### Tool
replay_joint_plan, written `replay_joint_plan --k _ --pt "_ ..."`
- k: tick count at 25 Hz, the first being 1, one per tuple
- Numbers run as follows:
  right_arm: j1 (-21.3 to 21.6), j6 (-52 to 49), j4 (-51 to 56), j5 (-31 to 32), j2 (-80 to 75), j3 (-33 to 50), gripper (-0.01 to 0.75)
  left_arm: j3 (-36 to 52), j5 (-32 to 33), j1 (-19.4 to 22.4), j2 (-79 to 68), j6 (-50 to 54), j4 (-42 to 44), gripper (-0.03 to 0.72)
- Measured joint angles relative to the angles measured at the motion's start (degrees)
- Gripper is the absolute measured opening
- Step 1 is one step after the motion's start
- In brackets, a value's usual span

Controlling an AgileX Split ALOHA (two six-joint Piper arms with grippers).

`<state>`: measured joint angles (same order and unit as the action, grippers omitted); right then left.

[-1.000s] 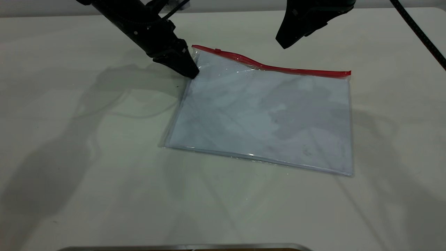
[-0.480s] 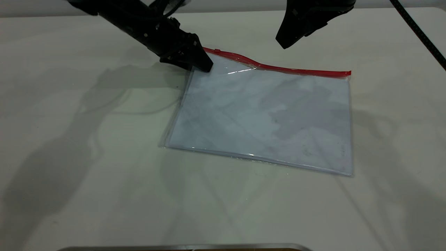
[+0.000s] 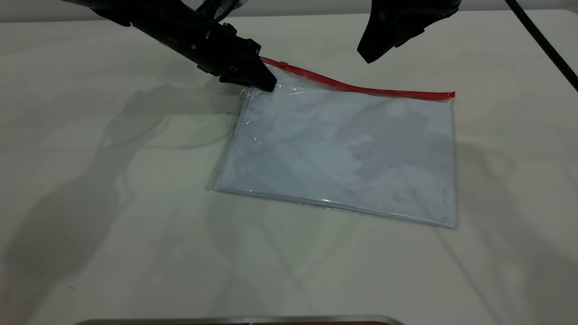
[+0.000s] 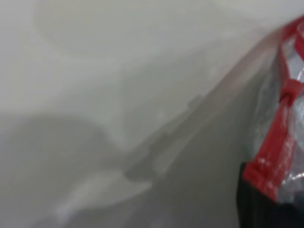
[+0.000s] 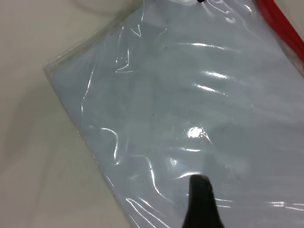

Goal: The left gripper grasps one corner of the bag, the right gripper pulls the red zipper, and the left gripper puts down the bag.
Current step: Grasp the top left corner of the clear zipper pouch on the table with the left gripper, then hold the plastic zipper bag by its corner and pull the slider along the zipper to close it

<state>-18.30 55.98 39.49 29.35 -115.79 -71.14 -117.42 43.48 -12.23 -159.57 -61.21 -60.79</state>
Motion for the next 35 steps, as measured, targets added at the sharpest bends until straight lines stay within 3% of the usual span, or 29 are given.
replay_joint_plan --k 3,9,12,19,35 --pt "0.00 0.06 0.00 0.00 0.00 0.00 0.578 -1.43 2.47 0.00 0.00 -5.79 1.63 0.053" --pt "0.00 2.05 0.00 0.00 0.00 0.00 0.578 -12.80 17.93 -0.49 0.00 -15.78 21.07 0.053" --pt "0.00 3.72 0.44 -0.05 0.00 0.00 0.578 -17.57 22.64 -0.55 0.00 -21.60 26.14 0.053" --pt "0.00 10.79 7.25 -0.11 -0.04 0.00 0.578 -20.01 23.41 -1.73 -0.02 -37.67 20.66 0.053" --pt "0.00 45.75 44.43 -2.81 -7.86 0.00 0.578 -20.01 23.41 -5.37 -0.43 -39.53 11.68 0.053"
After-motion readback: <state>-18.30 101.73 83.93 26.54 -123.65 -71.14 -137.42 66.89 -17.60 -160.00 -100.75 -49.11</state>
